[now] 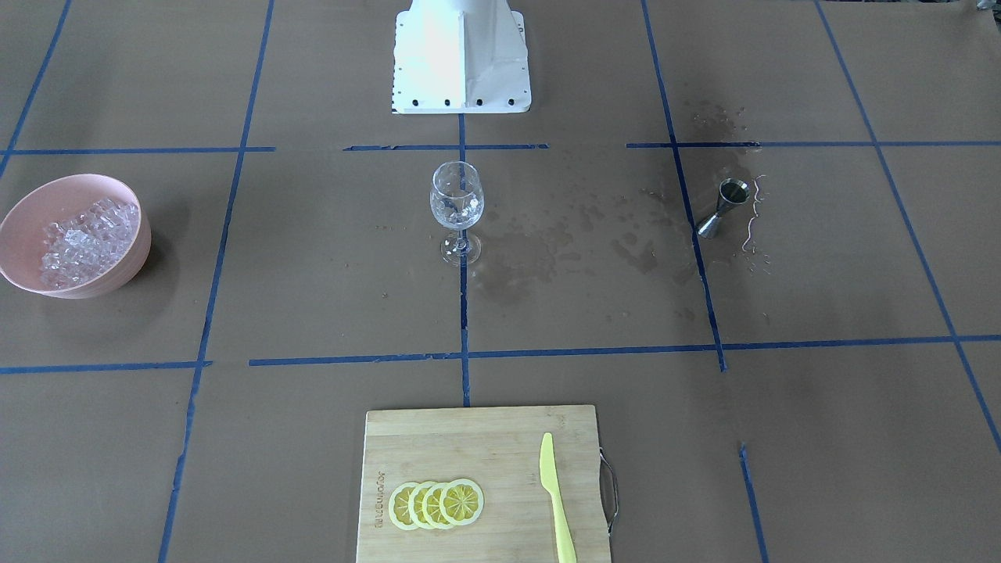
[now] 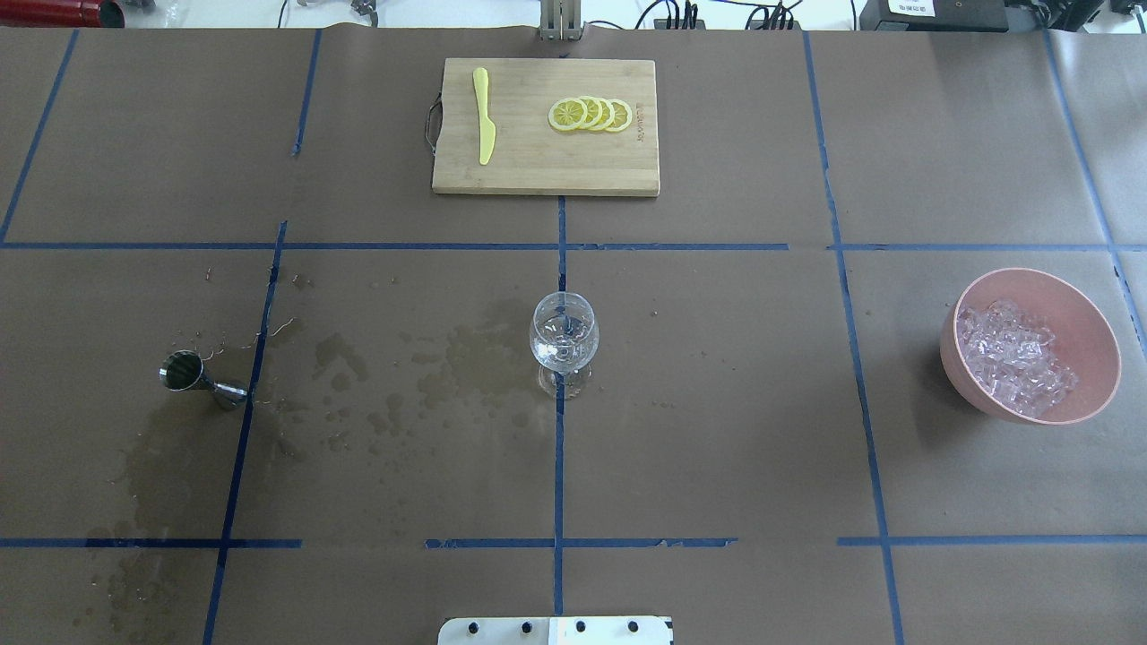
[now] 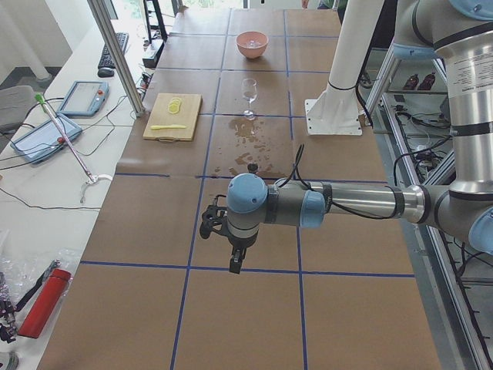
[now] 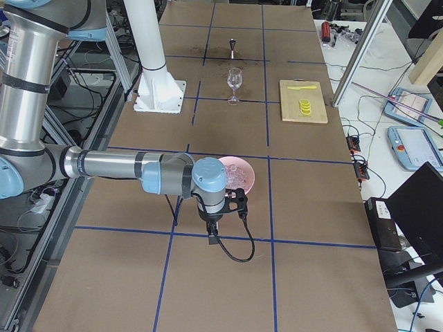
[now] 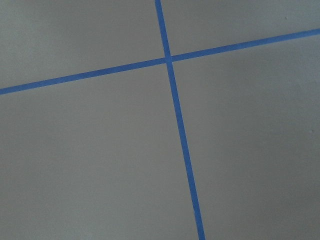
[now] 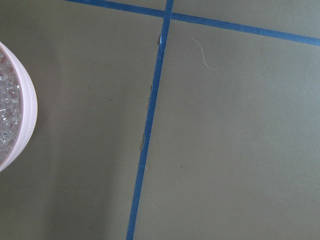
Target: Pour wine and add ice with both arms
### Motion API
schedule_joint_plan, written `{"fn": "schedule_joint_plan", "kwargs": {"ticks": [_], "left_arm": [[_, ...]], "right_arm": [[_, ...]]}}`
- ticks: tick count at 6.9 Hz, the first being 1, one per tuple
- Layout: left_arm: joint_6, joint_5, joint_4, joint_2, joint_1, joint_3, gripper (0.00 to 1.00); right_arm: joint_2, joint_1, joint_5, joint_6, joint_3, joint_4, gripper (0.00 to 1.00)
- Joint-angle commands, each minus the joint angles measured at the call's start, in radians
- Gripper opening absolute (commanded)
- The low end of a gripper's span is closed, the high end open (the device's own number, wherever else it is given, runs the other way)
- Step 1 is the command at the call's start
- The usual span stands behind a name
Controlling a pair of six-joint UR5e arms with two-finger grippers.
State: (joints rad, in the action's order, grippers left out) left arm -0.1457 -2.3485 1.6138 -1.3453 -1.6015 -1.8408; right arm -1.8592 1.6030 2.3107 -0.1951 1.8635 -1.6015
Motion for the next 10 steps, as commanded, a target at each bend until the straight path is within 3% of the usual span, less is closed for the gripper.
{"fn": "schedule_joint_plan", "kwargs": {"ticks": [1,4,6,9,10], "left_arm": [[-0.003,0.000,0.000,-0.003,0.000,0.000,1.00],[-0.002,0.003,0.015,-0.009,0.000,0.000,1.00],[-0.002,0.003,0.115,-0.014,-0.002,0.000,1.00],[0.002,-0.017,0.401,-0.014,-0.003,0.047,1.00],[0.003,-0.020,0.551,-0.015,-0.006,0.064,1.00]], "right_arm": [[0.000,0.000,0.001,0.002,0.000,-0.002,1.00],[0.000,0.000,-0.001,-0.003,0.002,0.002,1.00],[0.003,0.000,0.009,0.011,0.049,0.002,1.00],[0.054,0.000,0.021,0.017,0.045,0.127,1.00],[0.054,0.000,0.041,0.022,0.039,0.130,1.00]]}}
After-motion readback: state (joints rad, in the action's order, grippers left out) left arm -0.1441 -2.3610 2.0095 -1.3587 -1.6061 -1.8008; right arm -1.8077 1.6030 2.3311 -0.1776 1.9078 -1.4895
